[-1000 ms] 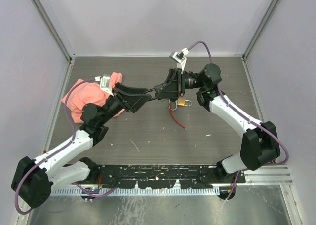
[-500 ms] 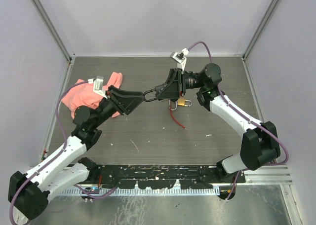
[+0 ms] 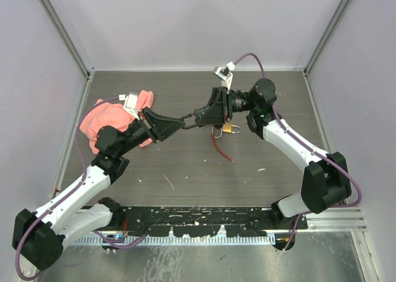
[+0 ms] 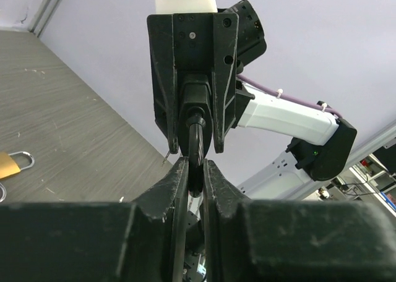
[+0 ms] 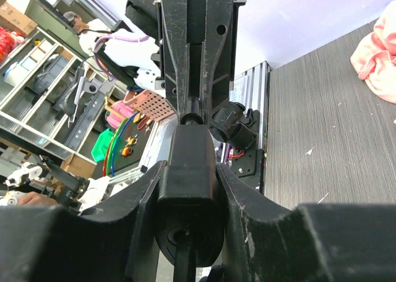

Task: Lock with the key
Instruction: Lock the lock.

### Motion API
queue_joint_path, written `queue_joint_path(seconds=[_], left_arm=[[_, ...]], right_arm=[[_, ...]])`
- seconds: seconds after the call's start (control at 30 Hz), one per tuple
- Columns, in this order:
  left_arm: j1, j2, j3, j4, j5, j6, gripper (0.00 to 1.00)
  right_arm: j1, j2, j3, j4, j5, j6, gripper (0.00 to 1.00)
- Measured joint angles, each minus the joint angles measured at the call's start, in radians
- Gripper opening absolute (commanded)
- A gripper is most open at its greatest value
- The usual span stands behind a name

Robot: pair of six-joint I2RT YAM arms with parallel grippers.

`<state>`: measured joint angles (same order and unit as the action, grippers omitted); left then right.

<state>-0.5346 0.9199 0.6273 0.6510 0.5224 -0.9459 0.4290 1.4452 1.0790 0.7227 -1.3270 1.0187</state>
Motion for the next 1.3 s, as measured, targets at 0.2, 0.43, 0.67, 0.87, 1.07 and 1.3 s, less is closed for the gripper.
queue_joint_path(seconds=[0.2, 0.43, 0.67, 0.87, 1.07, 1.3], left_arm=[[0.0, 0.0, 0.0, 0.006, 0.007, -0.011, 0.0], [0.0, 0.0, 0.0, 0.003, 0.02, -0.011, 0.0], [0.003, 0.006, 0.006, -0.007, 0.036, 0.02, 0.0], [-0.01, 0.033, 0.025, -0.002, 0.035, 0.05, 0.0], [-0.024, 0.039, 0.029, 0.002, 0.02, 0.076, 0.0], [-0.07, 0.058, 0.033, -0.016, -0.05, 0.131, 0.0]], right_arm=[[0.0, 0.0, 0.0, -0.008, -0.002, -0.02, 0.01], [0.0, 0.0, 0.0, -0.028, -0.006, -0.046, 0.01], [0.002, 0.0, 0.01, -0.069, -0.018, -0.073, 0.01], [0.004, 0.006, 0.03, -0.082, -0.024, -0.075, 0.01], [0.004, 0.009, 0.038, -0.082, -0.031, -0.079, 0.01], [0.003, 0.011, 0.056, -0.161, -0.044, -0.159, 0.01]])
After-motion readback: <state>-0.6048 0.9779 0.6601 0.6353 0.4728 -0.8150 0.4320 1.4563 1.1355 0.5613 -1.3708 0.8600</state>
